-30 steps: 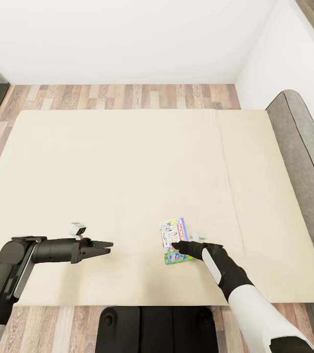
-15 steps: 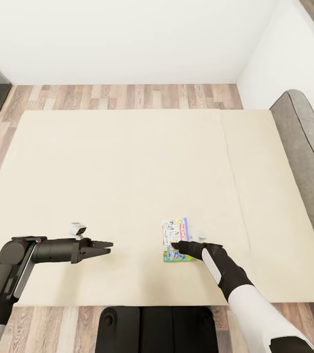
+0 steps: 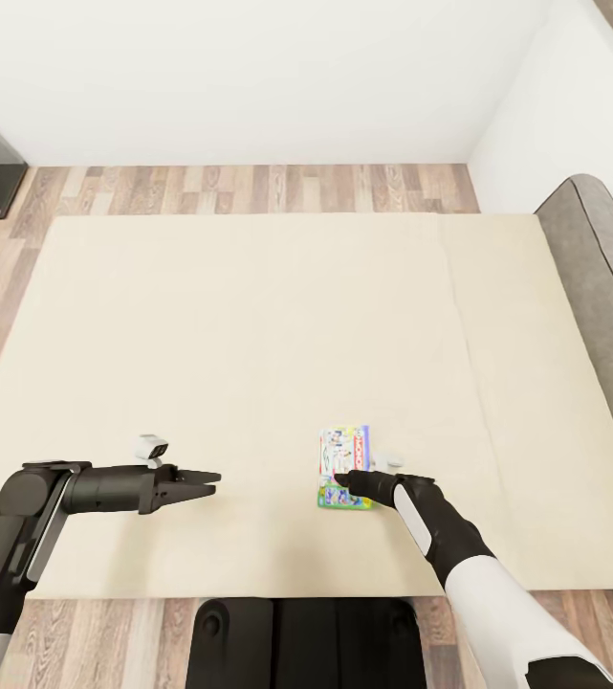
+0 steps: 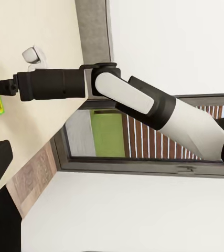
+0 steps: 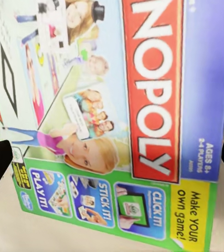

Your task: Put all the toys in the child's room - the three board games (two on the bed and one on the table), the two jigsaw puzzles on the table, and the tennis ball on the table - inside the toy box on the table in the child's room.

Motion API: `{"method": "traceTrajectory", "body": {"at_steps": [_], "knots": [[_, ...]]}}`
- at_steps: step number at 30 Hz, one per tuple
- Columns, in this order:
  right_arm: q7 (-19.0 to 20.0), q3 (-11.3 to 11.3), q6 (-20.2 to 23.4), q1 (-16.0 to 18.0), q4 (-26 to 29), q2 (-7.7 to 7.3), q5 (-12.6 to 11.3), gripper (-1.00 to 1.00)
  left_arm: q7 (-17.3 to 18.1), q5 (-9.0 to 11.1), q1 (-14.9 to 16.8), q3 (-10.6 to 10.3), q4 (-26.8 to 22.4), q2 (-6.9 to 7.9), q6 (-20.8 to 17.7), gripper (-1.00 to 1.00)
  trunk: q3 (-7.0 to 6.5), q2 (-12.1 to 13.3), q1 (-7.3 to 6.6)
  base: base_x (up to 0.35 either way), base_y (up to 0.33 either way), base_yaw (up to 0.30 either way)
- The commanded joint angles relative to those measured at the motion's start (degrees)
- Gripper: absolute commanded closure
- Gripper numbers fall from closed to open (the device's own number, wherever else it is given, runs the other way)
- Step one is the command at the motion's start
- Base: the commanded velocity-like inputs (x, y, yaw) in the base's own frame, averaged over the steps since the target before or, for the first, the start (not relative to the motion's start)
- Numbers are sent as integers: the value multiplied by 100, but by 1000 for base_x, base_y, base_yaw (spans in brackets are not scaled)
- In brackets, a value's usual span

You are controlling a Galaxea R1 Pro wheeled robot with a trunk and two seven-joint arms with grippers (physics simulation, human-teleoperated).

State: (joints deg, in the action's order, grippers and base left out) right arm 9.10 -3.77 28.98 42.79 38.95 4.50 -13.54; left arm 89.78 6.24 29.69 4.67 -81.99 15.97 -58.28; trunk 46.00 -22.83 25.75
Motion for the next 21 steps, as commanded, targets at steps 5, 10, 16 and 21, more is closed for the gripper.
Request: {"method": "traceTrajectory", "body": {"at_steps": [5,10,16,21], "knots": [[4,-1,29,3,7,4,-8,-100,22,0,2,-1,-1,4,-61,-100,6,-9,3,0,51,0],[4,-1,29,2,7,7,-8,-100,22,0,2,-1,-1,3,-61,-100,6,-9,3,0,100,0],[4,-1,29,1,7,7,-8,-100,22,0,2,-1,-1,2,-61,-100,6,-9,3,0,51,0],[4,-1,29,1,7,7,-8,-100,22,0,2,-1,-1,2,-61,-100,6,-9,3,0,105,0]]}}
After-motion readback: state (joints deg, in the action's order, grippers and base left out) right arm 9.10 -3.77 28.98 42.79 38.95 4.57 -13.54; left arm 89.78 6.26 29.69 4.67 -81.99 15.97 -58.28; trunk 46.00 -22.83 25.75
